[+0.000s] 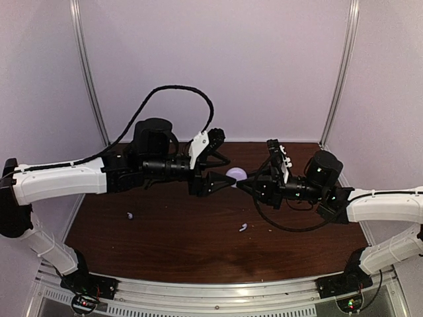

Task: Insert the wireless bluetooth earbuds into the charging case
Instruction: Open the charging case at the center of the board, then move the right earbud to the center of the board.

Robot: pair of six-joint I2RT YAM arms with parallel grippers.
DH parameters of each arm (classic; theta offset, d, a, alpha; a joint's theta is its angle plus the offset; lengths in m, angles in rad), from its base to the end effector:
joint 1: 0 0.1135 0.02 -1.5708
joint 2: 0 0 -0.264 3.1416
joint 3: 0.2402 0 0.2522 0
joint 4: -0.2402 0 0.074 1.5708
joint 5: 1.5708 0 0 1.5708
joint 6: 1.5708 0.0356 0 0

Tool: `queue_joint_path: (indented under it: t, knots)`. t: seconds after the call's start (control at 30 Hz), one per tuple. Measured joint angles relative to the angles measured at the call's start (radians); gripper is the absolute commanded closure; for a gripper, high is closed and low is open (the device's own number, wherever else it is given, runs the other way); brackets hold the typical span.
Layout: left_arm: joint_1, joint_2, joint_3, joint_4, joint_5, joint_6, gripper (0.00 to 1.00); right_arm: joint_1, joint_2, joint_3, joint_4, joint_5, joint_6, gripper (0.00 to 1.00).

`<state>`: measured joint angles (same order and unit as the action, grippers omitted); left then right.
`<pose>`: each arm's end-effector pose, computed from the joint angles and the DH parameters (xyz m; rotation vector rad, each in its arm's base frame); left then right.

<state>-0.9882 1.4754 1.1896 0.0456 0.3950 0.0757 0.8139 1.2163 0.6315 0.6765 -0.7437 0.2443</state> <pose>0.1814 -0.3003 0.3394 1.2118 1.4751 -0.9908 0.1648 0.2096 0.2851 -1.0633 1.2916 1.3690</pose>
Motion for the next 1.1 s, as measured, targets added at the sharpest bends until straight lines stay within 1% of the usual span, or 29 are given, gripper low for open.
queue_joint_path:
  t: [0.1, 0.43, 0.73, 0.9, 1.1]
  knots:
    - [-0.004, 0.0, 0.0, -0.006, -0.012, -0.007, 0.38, 0.0, 0.0, 0.0, -0.002, 0.001, -0.008, 1.0]
    - [0.014, -0.016, 0.0, -0.006, -0.005, -0.053, 0.4, 0.007, -0.002, 0.0, -0.046, 0.011, -0.064, 1.0]
    - [0.044, -0.025, 0.0, 0.015, -0.04, -0.063, 0.4, 0.044, -0.035, 0.0, -0.082, -0.027, -0.125, 1.0]
    - [0.045, -0.035, -0.006, 0.021, -0.045, -0.063, 0.37, 0.044, -0.074, -0.026, -0.048, -0.027, -0.153, 1.0]
    - [0.076, -0.106, -0.074, 0.064, -0.037, -0.117, 0.37, 0.044, -0.114, -0.089, -0.007, -0.01, -0.171, 1.0]
